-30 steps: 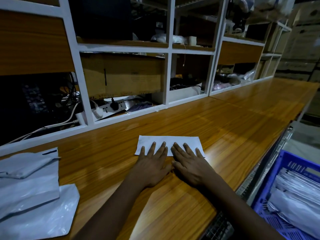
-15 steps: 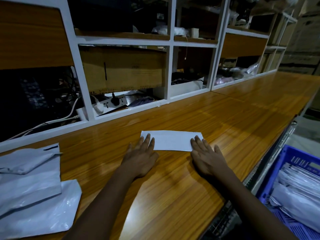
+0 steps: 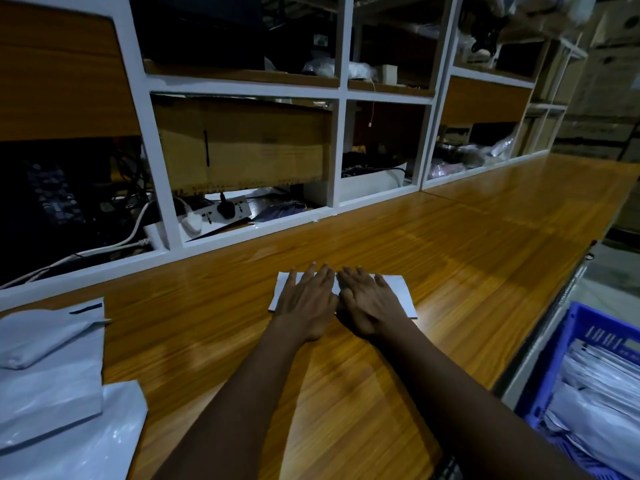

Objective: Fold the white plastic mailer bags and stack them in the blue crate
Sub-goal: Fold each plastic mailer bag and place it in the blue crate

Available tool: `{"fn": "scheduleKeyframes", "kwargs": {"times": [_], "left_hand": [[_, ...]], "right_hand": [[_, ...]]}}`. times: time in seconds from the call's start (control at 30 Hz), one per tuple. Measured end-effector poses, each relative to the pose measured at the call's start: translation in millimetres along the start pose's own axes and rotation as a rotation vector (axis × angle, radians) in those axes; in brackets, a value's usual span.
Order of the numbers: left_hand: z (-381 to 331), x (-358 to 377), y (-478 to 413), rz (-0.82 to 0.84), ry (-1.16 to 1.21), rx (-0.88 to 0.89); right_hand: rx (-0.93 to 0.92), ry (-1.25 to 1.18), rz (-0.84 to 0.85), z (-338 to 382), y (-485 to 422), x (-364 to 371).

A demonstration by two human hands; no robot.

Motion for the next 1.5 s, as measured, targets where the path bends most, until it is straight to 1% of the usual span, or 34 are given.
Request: {"fn": "scheduleKeyframes", "kwargs": {"times": [0.07, 0.17, 0.27, 0.37, 0.57, 0.7, 0.77, 0.87, 0.9, 0.97, 1.03, 1.1, 1.17, 1.3, 1.5], "left_hand": [[2, 8, -3, 0.054, -0.021, 0.021], [9, 14, -6, 0.103, 0.0, -0.024], [15, 13, -7, 0.101, 0.018, -0.069], [30, 12, -6, 0.085, 0.153, -0.164], [44, 11, 6, 0.088, 0.204, -0.233], [48, 7, 23, 0.065, 0.165, -0.291], [44, 1, 35, -0.008, 0.148, -0.265], [23, -10, 43, -0.122, 0.129, -0.157], [17, -12, 42, -0.135, 0.127, -0.132], [8, -12, 34, -0.132, 0.134, -0.109], [3, -9, 23, -0.117, 0.141, -0.1], [3, -7, 12, -0.116, 0.168, -0.101], [3, -7, 5, -0.13, 0.191, -0.101], [-1, -12, -5, -0.201, 0.075, -0.078], [-2, -10, -16, -0.179, 0.068, -0.076]], "right_hand": [[-0.019, 0.004, 0.013, -5, -3, 9], [0.007, 0.017, 0.056, -14, -2, 16], [0.038, 0.064, 0.081, -22, 0, 14], [0.066, 0.149, 0.075, -40, 4, 14], [0.174, 0.168, 0.155, -68, 16, 17], [0.327, 0.207, 0.056, -76, 24, 8], [0.278, 0.225, 0.009, -68, 29, 5], [0.084, 0.183, -0.062, -36, 35, 2], [0.033, 0.168, -0.079, -25, 37, 2], [-0.008, 0.133, -0.044, -10, 35, 3], [-0.015, 0.097, -0.014, -6, 24, 3], [0.036, 0.079, 0.018, -13, 12, 8], [0.056, 0.067, 0.001, -14, 3, 11], [0.082, 0.033, -0.067, -14, -8, 8], [0.085, -0.004, -0.074, -16, -15, 15]]}}
Point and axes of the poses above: each hand's wrist, its own y-axis away from the middle knuckle, its own x-axis out of the palm, z = x × y, the point moved 7 cm from there along -y, towards the middle knuckle, and after that the axes turned 4 degrees about -z, right-handed, at the moved point
